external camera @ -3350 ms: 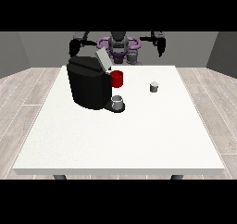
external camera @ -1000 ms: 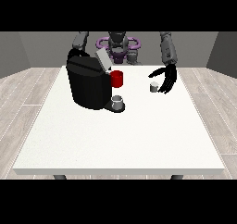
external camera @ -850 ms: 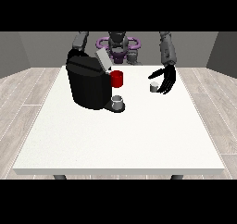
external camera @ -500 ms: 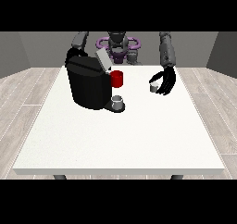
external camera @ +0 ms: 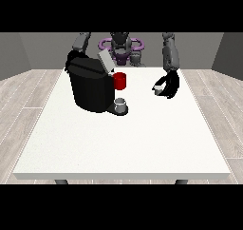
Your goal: Insert the coffee pod into the coffee machine and close the lid
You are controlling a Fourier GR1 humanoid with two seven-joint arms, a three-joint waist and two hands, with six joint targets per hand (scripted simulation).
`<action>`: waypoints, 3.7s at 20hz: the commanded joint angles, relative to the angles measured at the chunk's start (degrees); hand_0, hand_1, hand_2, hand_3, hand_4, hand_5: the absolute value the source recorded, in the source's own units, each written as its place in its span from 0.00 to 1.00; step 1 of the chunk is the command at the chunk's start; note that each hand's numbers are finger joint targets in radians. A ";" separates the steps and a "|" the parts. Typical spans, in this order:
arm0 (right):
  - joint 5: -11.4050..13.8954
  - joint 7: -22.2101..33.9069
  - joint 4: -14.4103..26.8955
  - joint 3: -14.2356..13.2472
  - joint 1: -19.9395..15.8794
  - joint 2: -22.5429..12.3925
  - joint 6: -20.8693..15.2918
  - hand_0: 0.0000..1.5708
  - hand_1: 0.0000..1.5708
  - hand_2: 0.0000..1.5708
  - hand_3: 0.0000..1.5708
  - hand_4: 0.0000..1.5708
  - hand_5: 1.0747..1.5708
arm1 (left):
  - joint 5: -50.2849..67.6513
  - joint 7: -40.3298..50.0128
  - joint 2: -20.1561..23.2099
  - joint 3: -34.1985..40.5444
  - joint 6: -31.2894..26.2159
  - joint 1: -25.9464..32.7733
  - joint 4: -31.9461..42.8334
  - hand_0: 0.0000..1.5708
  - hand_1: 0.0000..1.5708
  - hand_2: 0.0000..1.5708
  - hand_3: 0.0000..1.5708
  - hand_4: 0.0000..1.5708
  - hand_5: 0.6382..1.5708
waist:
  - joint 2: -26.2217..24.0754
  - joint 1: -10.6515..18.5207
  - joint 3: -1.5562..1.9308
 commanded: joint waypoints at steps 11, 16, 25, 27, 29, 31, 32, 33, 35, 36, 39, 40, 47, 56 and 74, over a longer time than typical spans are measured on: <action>-1.30 0.76 4.69 -1.93 1.13 -1.92 1.76 0.00 0.00 0.00 0.00 0.31 1.00 | -1.47 -2.38 -0.06 -1.27 -8.22 -6.49 -0.53 0.92 0.92 0.92 0.88 0.40 1.00 | -4.87 0.74 -0.12; -0.71 -1.32 7.30 -0.60 1.14 -0.31 1.14 0.00 0.00 0.00 0.00 0.28 1.00 | -1.53 2.25 0.02 -1.01 -12.05 -11.80 -2.34 0.82 0.82 0.87 0.85 0.35 1.00 | -6.24 0.11 -0.12; -1.69 0.98 4.28 -0.22 -2.16 0.28 0.87 0.00 0.00 0.00 0.00 0.32 1.00 | -1.72 1.90 2.37 1.30 -14.44 -16.05 -2.66 0.80 0.80 0.85 0.82 0.35 1.00 | -4.36 -2.22 -0.14; -1.47 -1.15 5.70 0.26 -1.41 1.60 -1.03 0.00 0.00 0.00 0.00 0.31 1.00 | -2.01 2.97 2.23 0.31 -16.92 -17.69 -4.39 0.80 0.80 0.85 0.82 0.36 1.00 | -6.47 -1.03 -0.12; -0.61 0.10 3.43 2.23 -1.57 1.53 0.16 0.00 0.00 0.00 0.00 0.32 1.00 | -1.18 3.26 3.21 2.17 -16.85 -19.64 -3.10 0.81 0.81 0.85 0.82 0.35 1.00 | -5.12 -3.80 -0.15; -1.33 -4.97 8.15 0.03 -0.13 0.21 1.63 0.00 0.00 0.00 0.00 0.33 1.00 | -3.36 6.35 0.52 0.09 -14.30 -21.24 -6.19 0.80 0.80 0.84 0.81 0.34 1.00 | -4.83 -2.72 -0.10; -1.81 -1.88 6.67 -0.85 -3.76 -1.46 1.93 0.00 0.00 0.00 0.00 0.31 1.00 | -2.26 6.88 3.33 2.15 -15.87 -24.44 -5.21 0.64 0.64 0.76 0.78 0.35 1.00 | -2.95 -3.89 -0.12; -1.62 -1.62 8.32 -1.56 -4.41 -1.01 0.58 0.00 0.00 0.00 0.00 0.32 1.00 | -2.66 5.83 1.39 0.91 -16.26 -23.19 -6.55 0.68 0.68 0.78 0.78 0.33 1.00 | -3.71 -1.56 -0.12; -0.12 -1.35 3.85 2.64 -2.16 1.52 0.53 0.00 0.00 0.00 0.00 0.32 1.00 | -1.37 8.25 4.00 3.96 -16.80 -25.77 -3.51 0.79 0.79 0.82 0.79 0.33 1.00 | -3.31 -6.10 -0.13; 0.41 -0.25 4.16 2.55 -3.70 1.60 -1.67 0.00 0.00 0.00 0.00 0.32 1.00 | -0.54 8.84 4.45 4.89 -17.60 -27.64 -3.46 0.81 0.81 0.83 0.79 0.33 1.00 | -2.33 -5.86 -0.13; -1.41 -1.20 5.25 -1.04 -5.36 -1.34 0.63 0.00 0.00 0.00 0.00 0.33 1.00 | -0.61 10.06 3.88 4.78 -18.20 -29.19 -4.19 0.79 0.79 0.80 0.76 0.30 1.00 | -1.21 -5.49 -0.11; -0.10 0.35 4.04 1.63 -5.82 0.96 -0.61 0.00 0.00 0.00 0.00 0.32 1.00 | -0.34 9.70 5.78 5.36 -19.81 -31.62 -3.63 0.80 0.80 0.82 0.78 0.30 1.00 | -0.58 -6.47 -0.12; 0.20 -1.93 3.52 0.61 -6.79 -0.43 -0.25 0.00 0.00 0.00 0.00 0.31 1.00 | -3.34 11.34 4.01 3.90 -15.65 -33.31 -4.03 0.80 0.80 0.84 0.79 0.32 1.00 | 1.89 -8.00 -0.11; 0.15 -0.38 2.36 0.98 -3.43 0.30 -0.90 0.00 0.00 0.00 0.00 0.34 1.00 | -3.14 12.07 3.30 4.42 -17.93 -32.87 -2.15 0.82 0.82 0.84 0.78 0.32 1.00 | 0.38 -8.53 -0.12; -1.52 -0.29 2.63 -1.54 -6.31 -1.51 -0.30 0.00 0.00 0.00 0.00 0.29 1.00 | -5.15 9.17 2.13 3.59 -17.28 -32.60 -1.63 0.74 0.74 0.79 0.75 0.32 1.00 | 2.55 -7.08 -0.12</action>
